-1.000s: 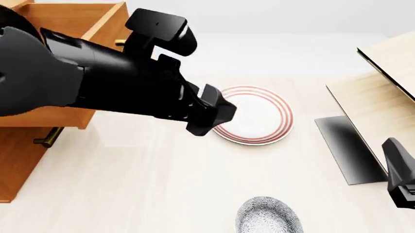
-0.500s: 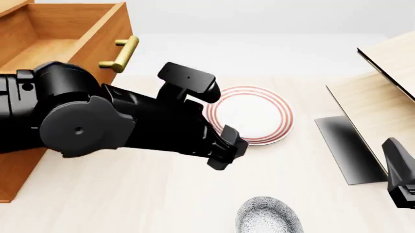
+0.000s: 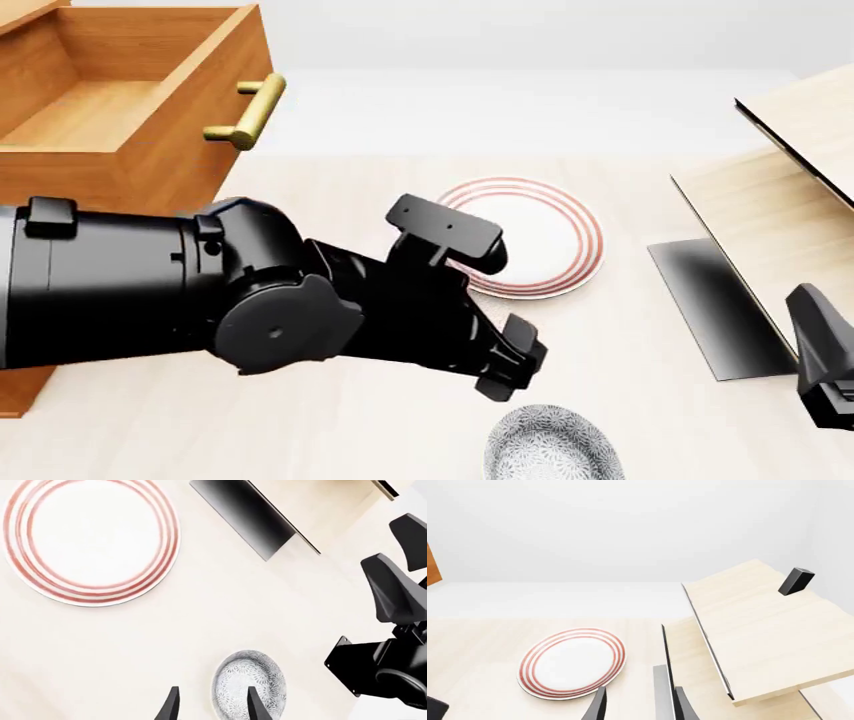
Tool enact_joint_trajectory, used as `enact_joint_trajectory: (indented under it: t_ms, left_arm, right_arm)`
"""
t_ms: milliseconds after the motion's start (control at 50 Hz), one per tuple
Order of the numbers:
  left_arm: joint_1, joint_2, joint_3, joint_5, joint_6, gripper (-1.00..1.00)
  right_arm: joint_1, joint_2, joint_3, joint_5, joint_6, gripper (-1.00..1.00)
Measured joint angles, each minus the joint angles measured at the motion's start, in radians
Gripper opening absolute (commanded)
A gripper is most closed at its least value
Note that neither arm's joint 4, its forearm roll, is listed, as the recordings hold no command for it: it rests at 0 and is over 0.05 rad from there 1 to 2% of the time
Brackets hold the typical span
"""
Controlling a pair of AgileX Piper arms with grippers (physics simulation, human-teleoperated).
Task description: Open the top drawer of the cabinet and put the bowl in it.
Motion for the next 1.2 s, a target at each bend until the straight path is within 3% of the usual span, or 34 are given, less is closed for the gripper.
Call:
enact_joint_trajectory:
  t_ms: [1200]
  left_arm:
    - [-0.082,0.228,0.060,-0.220,-0.149,1.00]
  right_arm:
    - [0.000,0.000,0.000,0.000,0.000,1.00]
